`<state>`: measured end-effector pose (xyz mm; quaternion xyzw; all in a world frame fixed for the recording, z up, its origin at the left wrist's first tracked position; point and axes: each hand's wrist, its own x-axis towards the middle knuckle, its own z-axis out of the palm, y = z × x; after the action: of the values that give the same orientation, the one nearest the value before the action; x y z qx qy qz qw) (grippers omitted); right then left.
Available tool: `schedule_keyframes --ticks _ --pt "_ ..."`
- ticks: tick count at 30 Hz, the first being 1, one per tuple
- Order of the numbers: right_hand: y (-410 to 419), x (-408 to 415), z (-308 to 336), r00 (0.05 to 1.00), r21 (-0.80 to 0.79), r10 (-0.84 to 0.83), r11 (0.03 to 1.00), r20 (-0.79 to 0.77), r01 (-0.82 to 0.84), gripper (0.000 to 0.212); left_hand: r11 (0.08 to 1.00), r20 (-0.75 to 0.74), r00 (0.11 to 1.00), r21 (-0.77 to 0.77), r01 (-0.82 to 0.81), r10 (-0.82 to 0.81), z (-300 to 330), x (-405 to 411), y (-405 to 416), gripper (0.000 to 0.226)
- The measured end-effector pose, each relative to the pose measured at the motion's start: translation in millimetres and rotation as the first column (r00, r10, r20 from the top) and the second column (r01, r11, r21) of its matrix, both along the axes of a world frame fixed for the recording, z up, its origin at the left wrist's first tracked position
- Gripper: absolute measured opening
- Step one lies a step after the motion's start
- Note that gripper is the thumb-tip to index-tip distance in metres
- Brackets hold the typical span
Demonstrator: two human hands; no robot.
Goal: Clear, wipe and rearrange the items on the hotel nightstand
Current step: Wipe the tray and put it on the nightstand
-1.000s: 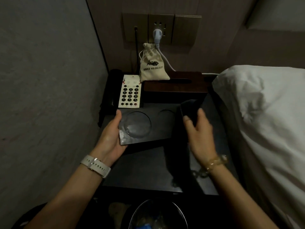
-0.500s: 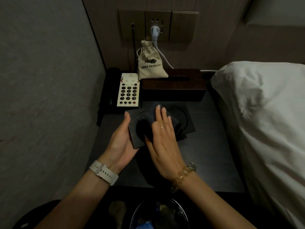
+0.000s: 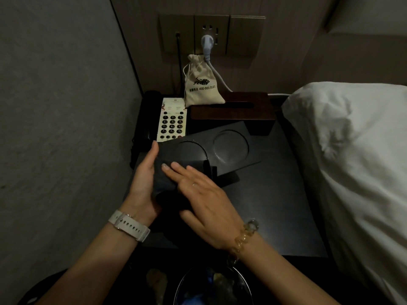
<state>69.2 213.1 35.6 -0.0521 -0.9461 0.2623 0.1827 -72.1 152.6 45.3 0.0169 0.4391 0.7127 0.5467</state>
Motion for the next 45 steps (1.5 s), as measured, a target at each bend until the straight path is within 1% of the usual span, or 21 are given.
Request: schedule_keyframes --ticks 2,6,11,15,16,18,21,23,26,29,32,36,38,39,40,41,42,43,44,45 --pt "6.5 1.9 1.5 0.999 0.035 -0.034 0.999 0.013 0.034 0.059 1.000 -0.042 0.999 0.003 -0.017 0.017 1.9 -1.5 0.0 0.055" --pt "19.3 4.6 2.2 0.990 0.037 -0.142 0.989 -0.004 0.142 0.067 0.998 -0.047 0.998 0.047 -0.047 0.049 5.9 -5.8 -1.3 0.048" --pt "30.0 6.1 0.6 0.972 0.101 -0.235 0.967 -0.009 0.234 0.058 0.996 -0.054 0.997 0.078 -0.045 0.050 5.1 -4.4 -0.9 0.049" --pt "29.5 5.6 -2.9 0.959 0.131 -0.284 0.950 -0.005 0.283 0.053 0.997 -0.144 0.988 0.059 -0.054 0.062 0.3 -3.2 2.3 0.050" --pt "28.9 4.9 -3.8 0.958 0.114 -0.285 0.952 -0.007 0.284 0.053 0.997 -0.174 0.983 0.062 -0.053 0.063 -0.5 -2.8 2.9 0.049" --pt "27.6 3.7 -5.3 0.962 0.059 -0.272 0.960 -0.013 0.273 0.060 0.995 -0.218 0.973 0.079 -0.055 0.071 -3.5 -0.9 3.2 0.047" --pt "25.7 2.2 -5.8 0.973 0.016 -0.229 0.973 -0.023 0.229 0.070 0.994 -0.244 0.968 0.100 -0.036 0.060 -6.8 4.9 3.6 0.043" --pt "22.7 0.8 -5.6 0.983 0.007 -0.181 0.983 -0.038 0.181 0.068 0.993 -0.236 0.970 0.111 -0.033 0.059 -8.3 8.2 4.6 0.041" --pt "14.5 -0.9 -6.1 0.995 0.038 -0.098 0.994 -0.036 0.099 0.064 0.992 -0.242 0.965 0.102 -0.078 0.100 -8.7 6.4 6.3 0.036" --pt "8.2 0.1 -7.0 0.999 0.073 -0.048 0.996 -0.020 0.049 0.062 0.993 -0.241 0.963 0.048 -0.109 0.117 -4.3 -2.5 4.6 0.044" --pt "13.2 4.0 -3.8 0.995 0.100 -0.097 0.990 -0.027 0.100 0.063 0.990 -0.239 0.960 0.033 -0.139 0.142 -0.6 -15.2 0.9 0.052" --pt "26.0 9.9 2.4 0.973 0.163 -0.222 0.960 -0.057 0.228 0.055 0.989 -0.252 0.957 0.048 -0.138 0.146 -1.1 -20.7 -1.0 0.051" --pt "27.6 11.2 2.8 0.967 0.169 -0.248 0.952 -0.062 0.255 0.052 0.991 -0.259 0.957 0.044 -0.125 0.132 -3.4 -19.7 0.2 0.050" --pt "27.8 11.6 1.9 0.965 0.122 -0.254 0.958 -0.070 0.261 0.047 0.992 -0.263 0.956 0.043 -0.122 0.130 -4.7 -19.3 0.8 0.049" --pt "28.4 12.1 1.0 0.958 0.009 -0.271 0.962 -0.090 0.273 0.038 0.992 -0.268 0.955 0.040 -0.122 0.129 -5.6 -19.1 1.4 0.049" --pt "30.1 12.4 0.6 0.945 -0.176 -0.307 0.942 -0.114 0.285 0.028 0.992 -0.272 0.954 0.033 -0.123 0.127 -6.3 -19.4 1.6 0.048" --pt "33.0 12.8 2.4 0.928 -0.411 -0.355 0.867 -0.110 0.283 0.027 0.992 -0.276 0.953 0.027 -0.122 0.125 -6.9 -19.9 1.3 0.048" --pt "37.5 13.7 5.2 0.913 -0.632 -0.399 0.730 -0.086 0.260 0.031 0.992 -0.279 0.952 0.022 -0.123 0.125 -7.6 -20.7 1.0 0.048" --pt "43.7 14.9 7.9 0.889 -0.784 -0.451 0.579 -0.082 0.221 0.034 0.992 -0.280 0.952 0.021 -0.127 0.128 -8.0 -21.9 0.5 0.047" --pt "50.8 17.1 9.4 0.853 -0.870 -0.515 0.455 -0.083 0.190 0.033 0.991 -0.279 0.951 0.022 -0.133 0.133 -8.2 -23.6 0.1 0.046"
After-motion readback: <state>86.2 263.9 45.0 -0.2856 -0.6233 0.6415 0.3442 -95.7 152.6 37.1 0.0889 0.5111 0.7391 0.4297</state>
